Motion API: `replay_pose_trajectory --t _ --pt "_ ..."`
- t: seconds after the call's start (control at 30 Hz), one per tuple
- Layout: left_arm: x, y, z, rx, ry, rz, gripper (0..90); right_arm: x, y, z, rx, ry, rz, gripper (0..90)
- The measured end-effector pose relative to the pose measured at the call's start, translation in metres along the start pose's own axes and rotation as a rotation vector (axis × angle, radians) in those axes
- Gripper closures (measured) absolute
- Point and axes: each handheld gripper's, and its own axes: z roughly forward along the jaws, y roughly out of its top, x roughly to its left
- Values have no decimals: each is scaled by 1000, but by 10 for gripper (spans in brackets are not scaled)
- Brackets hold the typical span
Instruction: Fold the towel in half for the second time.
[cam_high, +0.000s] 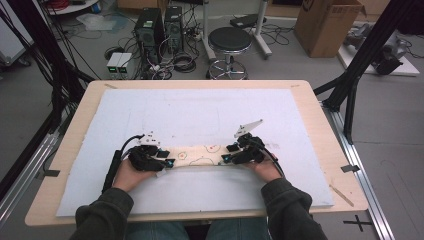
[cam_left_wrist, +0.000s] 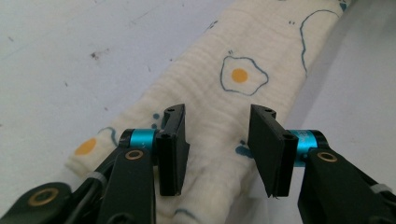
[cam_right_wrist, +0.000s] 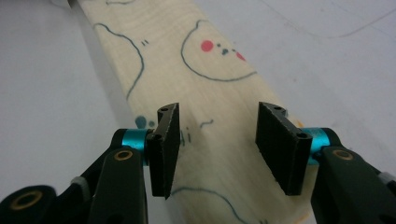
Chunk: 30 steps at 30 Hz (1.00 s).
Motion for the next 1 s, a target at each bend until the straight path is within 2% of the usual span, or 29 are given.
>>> replay_pose_trajectory --t 0.23,0.3,0.37,0.43,0.6,0.67,1.0 --pt "4 -7 -9 -11 -11 -7 524 -3 -10 -10 -1 -36 -23 477" --pt "6 -8 -14 -48 -21 -21 512 -4 -13 -13 -10 -35 -31 470" --pt "10 -7 -21 -95 -15 -40 513 -4 -14 -14 -10 -36 -24 468" --pt "13 -6 -24 -112 -5 -53 513 -4 -14 -13 -8 -36 -37 462" --pt "17 -9 -22 -60 11 -48 515 -1 -15 -12 -5 -50 -53 442" --pt "16 -11 -20 -36 17 -34 511 -1 -16 -11 -9 -50 -52 438" --pt "13 -15 -17 -19 31 5 501 1 -21 -10 -32 -58 -73 420"
